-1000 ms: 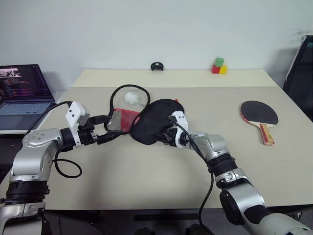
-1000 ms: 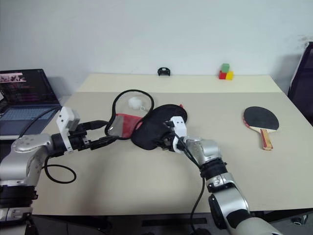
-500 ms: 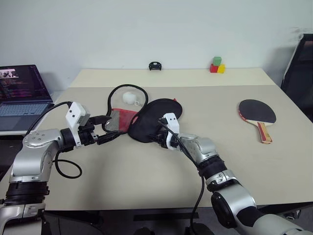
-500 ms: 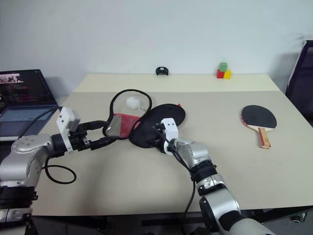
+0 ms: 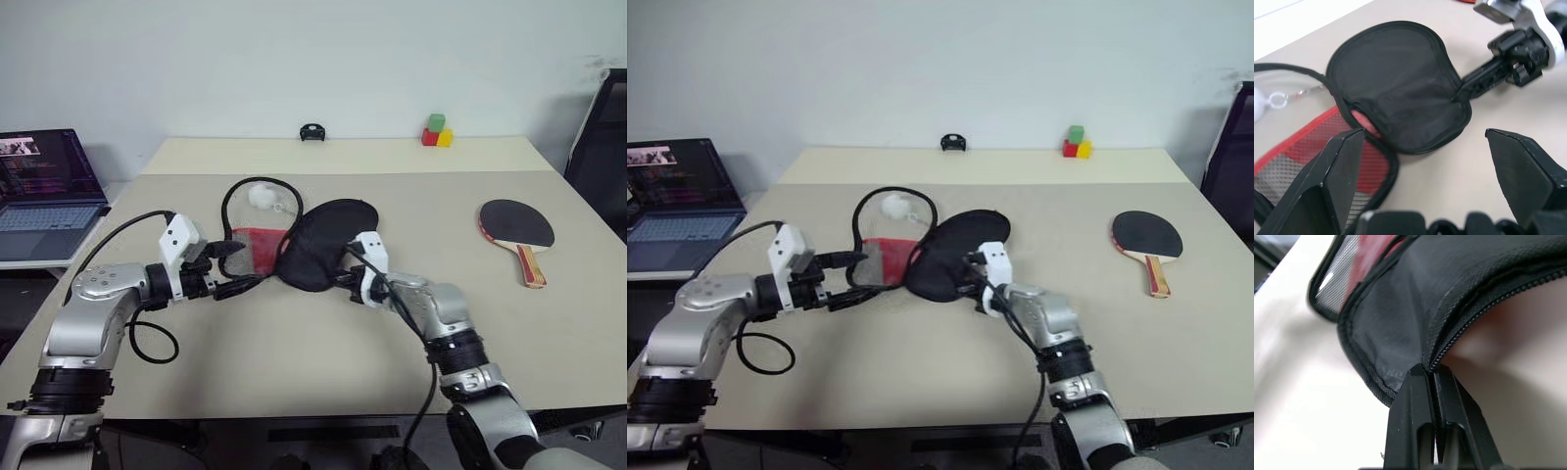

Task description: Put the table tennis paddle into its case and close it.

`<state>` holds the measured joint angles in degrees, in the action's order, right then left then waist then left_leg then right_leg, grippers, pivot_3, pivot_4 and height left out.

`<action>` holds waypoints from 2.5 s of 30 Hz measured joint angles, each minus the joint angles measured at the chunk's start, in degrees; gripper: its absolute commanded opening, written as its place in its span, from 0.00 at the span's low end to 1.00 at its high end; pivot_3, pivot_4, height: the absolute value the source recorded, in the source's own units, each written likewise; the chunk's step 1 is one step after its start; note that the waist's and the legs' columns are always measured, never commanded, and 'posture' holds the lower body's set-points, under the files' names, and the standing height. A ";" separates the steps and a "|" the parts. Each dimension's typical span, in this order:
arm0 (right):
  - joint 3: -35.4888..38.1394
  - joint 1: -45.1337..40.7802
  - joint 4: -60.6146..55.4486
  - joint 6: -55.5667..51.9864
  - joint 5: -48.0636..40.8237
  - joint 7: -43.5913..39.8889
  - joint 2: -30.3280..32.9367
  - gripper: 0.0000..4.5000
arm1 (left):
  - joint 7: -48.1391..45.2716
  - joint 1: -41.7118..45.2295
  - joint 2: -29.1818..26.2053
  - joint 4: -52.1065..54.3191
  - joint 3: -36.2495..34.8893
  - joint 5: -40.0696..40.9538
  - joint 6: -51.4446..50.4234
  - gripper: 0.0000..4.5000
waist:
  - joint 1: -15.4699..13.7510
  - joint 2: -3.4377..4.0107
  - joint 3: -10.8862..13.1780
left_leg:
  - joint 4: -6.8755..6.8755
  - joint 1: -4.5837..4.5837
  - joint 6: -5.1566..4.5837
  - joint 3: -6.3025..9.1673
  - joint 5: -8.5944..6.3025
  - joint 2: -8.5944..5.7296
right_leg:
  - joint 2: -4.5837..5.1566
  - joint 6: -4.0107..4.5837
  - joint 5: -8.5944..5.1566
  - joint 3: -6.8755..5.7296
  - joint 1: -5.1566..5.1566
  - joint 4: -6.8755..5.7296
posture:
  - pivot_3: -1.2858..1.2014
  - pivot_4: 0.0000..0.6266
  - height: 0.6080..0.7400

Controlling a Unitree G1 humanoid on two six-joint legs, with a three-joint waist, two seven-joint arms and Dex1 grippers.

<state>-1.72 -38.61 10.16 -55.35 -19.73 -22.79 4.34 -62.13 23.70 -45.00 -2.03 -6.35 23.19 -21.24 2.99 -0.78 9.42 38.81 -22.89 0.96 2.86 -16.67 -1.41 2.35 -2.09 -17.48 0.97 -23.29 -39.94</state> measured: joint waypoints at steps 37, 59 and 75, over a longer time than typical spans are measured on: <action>3.16 1.04 -0.19 -7.99 -4.11 -10.13 28.37 0.01 | -2.57 3.98 4.70 1.85 7.44 0.20 -0.94 0.96 | -0.79 -0.02 0.01 | 0.08 -0.01 -0.11 -0.07 0.01 0.01 | -0.08 0.02 -0.01 0.04 0.10 0.06 | 0.52 0.24 1.00; 0.62 -3.35 10.11 -3.81 0.09 -15.44 30.81 0.21 | -1.82 6.17 7.65 1.82 8.18 0.25 -0.78 0.96 | -1.18 -0.02 0.01 | 0.11 -0.02 -0.12 -0.08 0.01 0.00 | -0.07 0.02 -0.01 0.03 0.11 0.04 | 0.52 0.24 1.00; 12.16 1.24 -2.41 -7.68 -3.70 -14.40 35.27 0.77 | -1.05 7.04 10.04 1.36 8.42 0.17 -0.57 0.96 | -1.20 -0.02 0.01 | 0.11 -0.04 -0.12 -0.07 0.02 0.01 | -0.07 0.02 -0.01 0.04 0.11 0.05 | 0.52 0.24 1.00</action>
<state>10.43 -37.37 7.75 -63.02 -23.44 -37.19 39.61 -63.17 30.73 -34.96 -0.67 2.07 23.36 -21.81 1.78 -0.81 9.43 38.93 -22.93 0.84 2.79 -16.66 -1.40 2.27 -2.07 -17.49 1.01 -23.18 -39.90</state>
